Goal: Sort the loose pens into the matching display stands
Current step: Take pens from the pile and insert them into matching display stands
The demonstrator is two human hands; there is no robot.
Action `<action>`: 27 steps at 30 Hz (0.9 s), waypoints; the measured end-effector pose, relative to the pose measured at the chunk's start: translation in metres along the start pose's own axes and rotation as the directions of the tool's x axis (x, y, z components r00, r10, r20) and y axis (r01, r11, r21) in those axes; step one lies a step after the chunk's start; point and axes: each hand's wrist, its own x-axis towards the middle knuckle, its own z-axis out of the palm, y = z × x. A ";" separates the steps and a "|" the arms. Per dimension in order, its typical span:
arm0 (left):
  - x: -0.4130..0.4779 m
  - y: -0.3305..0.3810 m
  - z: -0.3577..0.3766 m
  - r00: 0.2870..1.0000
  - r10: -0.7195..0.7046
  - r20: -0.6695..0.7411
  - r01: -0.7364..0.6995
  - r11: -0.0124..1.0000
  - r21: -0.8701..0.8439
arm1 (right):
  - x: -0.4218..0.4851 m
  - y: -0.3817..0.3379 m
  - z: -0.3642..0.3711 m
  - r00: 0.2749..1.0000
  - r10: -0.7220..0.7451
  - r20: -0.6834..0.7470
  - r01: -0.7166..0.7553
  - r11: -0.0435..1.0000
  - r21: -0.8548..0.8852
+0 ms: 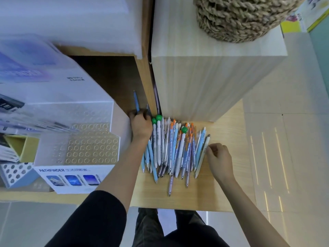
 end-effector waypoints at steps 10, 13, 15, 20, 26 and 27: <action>-0.062 0.000 -0.034 0.943 0.261 -0.208 -0.289 0.950 -0.118 | 0.001 0.000 0.005 1.000 0.005 -0.006 -0.005 1.000 0.023; -0.079 0.000 -0.050 0.925 0.320 -0.207 -0.361 0.910 -0.204 | -0.001 0.000 0.005 1.000 -0.005 -0.003 0.005 1.000 0.010; -0.091 -0.004 -0.054 0.918 0.328 -0.225 -0.371 0.910 -0.187 | -0.002 0.000 0.005 1.000 -0.008 -0.008 0.009 1.000 0.013; -0.120 -0.038 -0.039 0.980 0.195 -0.046 -0.194 0.981 0.029 | -0.004 0.001 0.012 1.000 0.000 -0.015 0.001 1.000 0.025; -0.116 -0.034 -0.028 0.983 -0.071 0.167 0.073 0.997 -0.005 | -0.027 -0.020 0.021 0.995 0.082 -0.057 -0.068 0.975 0.213; -0.112 -0.028 -0.024 0.972 -0.140 0.189 0.147 0.989 -0.021 | -0.029 -0.026 0.025 0.996 0.084 -0.041 -0.071 0.967 0.243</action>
